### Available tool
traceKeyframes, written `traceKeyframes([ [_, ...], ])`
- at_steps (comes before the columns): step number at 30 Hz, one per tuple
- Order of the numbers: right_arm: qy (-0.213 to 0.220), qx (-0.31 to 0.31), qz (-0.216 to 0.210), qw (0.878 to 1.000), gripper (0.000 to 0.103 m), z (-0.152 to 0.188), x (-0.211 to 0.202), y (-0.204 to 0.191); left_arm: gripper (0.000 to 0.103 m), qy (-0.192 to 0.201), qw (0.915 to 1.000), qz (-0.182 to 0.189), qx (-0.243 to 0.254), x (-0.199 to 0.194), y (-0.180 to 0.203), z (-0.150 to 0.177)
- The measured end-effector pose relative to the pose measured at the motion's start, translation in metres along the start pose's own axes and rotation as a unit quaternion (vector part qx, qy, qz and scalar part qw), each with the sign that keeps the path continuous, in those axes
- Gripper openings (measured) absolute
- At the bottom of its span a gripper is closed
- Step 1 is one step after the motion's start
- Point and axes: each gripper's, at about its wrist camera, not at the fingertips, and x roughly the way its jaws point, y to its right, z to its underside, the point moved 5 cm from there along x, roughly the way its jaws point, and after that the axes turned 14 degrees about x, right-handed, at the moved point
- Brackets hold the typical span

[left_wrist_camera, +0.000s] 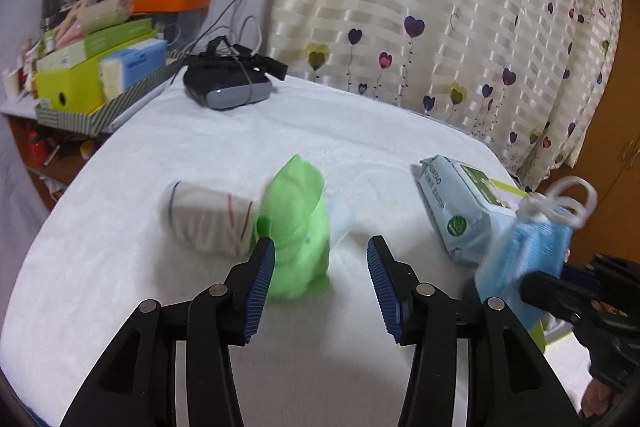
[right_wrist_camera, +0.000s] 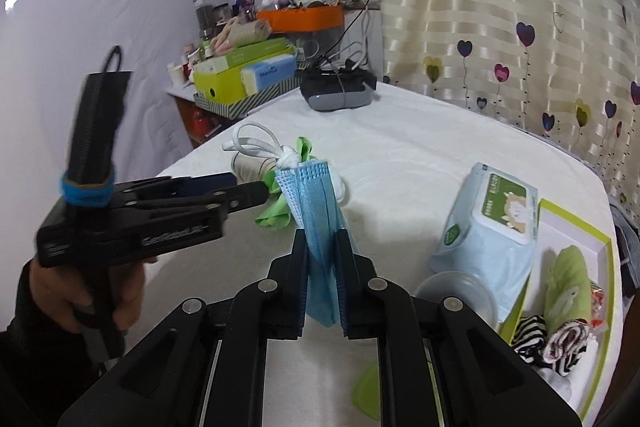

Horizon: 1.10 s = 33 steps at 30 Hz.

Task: Organize soft objects
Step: 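Grasp the green cloth with the left tool while the right tool holds the mask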

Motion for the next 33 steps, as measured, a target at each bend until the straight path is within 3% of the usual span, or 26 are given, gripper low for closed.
traceKeyframes([
  [8, 0.001, 0.007, -0.002, 1.000, 0.013, -0.001, 0.000, 0.009, 0.048, -0.019, 0.9996, -0.014, 0.013, 0.044, -0.001, -0.012],
  [13, 0.000, 0.008, -0.001, 1.000, 0.013, -0.003, 0.003, 0.012, 0.047, -0.019, 0.9997, -0.012, -0.007, 0.050, -0.010, -0.008],
  [18, 0.001, 0.008, -0.004, 1.000, 0.013, -0.004, 0.003, 0.012, 0.031, -0.018, 0.9995, -0.020, -0.018, 0.047, -0.020, -0.004],
  [20, -0.001, 0.007, -0.004, 1.000, 0.013, -0.004, 0.005, 0.012, 0.017, -0.024, 0.9993, -0.024, -0.018, 0.050, -0.021, -0.003],
  [27, 0.000, 0.009, -0.003, 1.000, 0.013, -0.002, 0.004, 0.013, 0.011, -0.026, 0.9992, -0.026, 0.012, 0.054, -0.009, -0.005],
  [33, 0.003, 0.010, -0.004, 1.000, 0.013, -0.003, 0.003, 0.015, 0.005, -0.019, 0.9992, -0.035, 0.003, 0.042, -0.013, -0.006],
])
